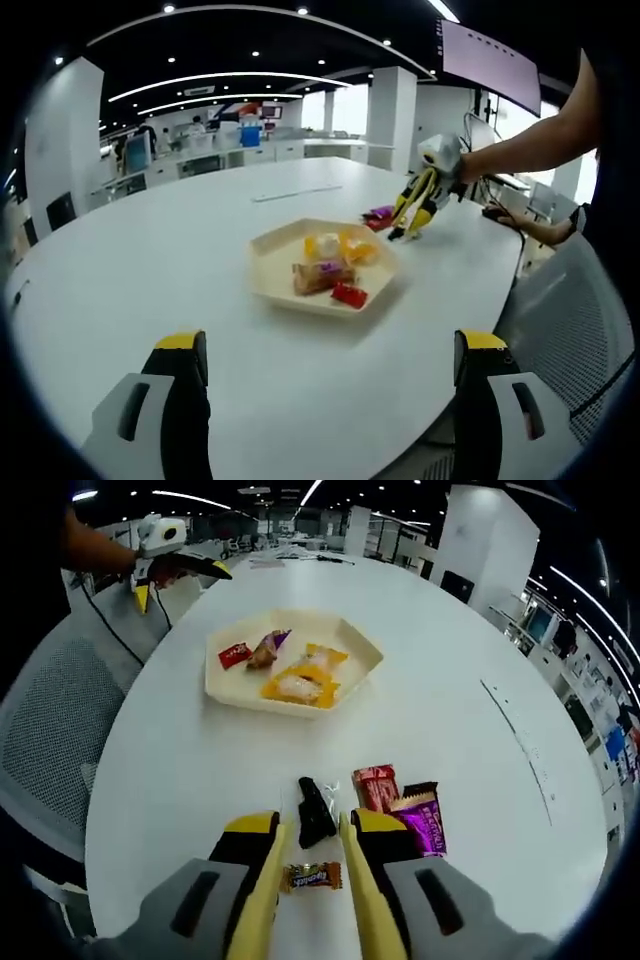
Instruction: Place the target food into the container with the food tongs after gripping and lifting it, then release it inside without dropping or visibly crushing the food.
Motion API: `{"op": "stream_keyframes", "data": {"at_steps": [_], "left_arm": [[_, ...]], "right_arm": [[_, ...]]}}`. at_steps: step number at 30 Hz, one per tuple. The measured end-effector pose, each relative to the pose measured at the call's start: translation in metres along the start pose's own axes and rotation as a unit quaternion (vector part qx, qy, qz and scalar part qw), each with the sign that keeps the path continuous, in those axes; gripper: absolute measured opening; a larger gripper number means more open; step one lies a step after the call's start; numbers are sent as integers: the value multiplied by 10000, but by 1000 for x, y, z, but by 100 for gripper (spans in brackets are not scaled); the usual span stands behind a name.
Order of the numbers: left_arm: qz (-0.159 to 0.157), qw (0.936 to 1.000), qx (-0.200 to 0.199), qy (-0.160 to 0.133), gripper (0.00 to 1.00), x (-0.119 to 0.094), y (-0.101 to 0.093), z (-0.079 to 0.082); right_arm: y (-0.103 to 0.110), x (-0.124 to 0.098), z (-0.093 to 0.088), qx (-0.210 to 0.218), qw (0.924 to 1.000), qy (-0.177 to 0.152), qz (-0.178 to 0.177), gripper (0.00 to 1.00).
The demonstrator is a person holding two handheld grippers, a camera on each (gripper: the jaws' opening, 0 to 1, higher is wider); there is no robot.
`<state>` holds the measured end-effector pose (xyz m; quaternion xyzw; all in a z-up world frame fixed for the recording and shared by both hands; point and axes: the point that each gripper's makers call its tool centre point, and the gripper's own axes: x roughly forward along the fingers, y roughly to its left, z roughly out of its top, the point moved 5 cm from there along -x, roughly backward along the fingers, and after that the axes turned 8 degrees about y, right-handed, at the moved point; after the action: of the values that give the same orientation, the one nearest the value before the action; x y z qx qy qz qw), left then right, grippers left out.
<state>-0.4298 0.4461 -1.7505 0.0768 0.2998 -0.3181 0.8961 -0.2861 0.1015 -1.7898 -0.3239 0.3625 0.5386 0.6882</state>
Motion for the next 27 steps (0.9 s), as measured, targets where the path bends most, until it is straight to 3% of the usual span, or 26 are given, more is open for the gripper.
{"op": "stream_keyframes", "data": {"at_steps": [7, 13, 19, 20, 23, 27], "left_arm": [[-17, 10000, -2, 15, 99, 1, 0, -1], [-19, 10000, -20, 11, 99, 1, 0, 0], [-9, 10000, -31, -1, 99, 0, 0, 0], [-7, 10000, -32, -3, 99, 0, 0, 0], [-10, 10000, -34, -2, 99, 1, 1, 0], [9, 10000, -43, -13, 99, 0, 1, 1]], "right_arm": [[-1, -4, 6, -215, 9996, -192, 29, 29], [1, 4, 2, -487, 9988, -45, 24, 27], [5, 8, 1, -502, 9987, 28, 88, 25], [4, 8, 1, -480, 9988, 28, 81, 24], [1, 8, 0, 132, 9999, 109, 21, 20], [2, 8, 4, 264, 9994, 220, 22, 17]]}}
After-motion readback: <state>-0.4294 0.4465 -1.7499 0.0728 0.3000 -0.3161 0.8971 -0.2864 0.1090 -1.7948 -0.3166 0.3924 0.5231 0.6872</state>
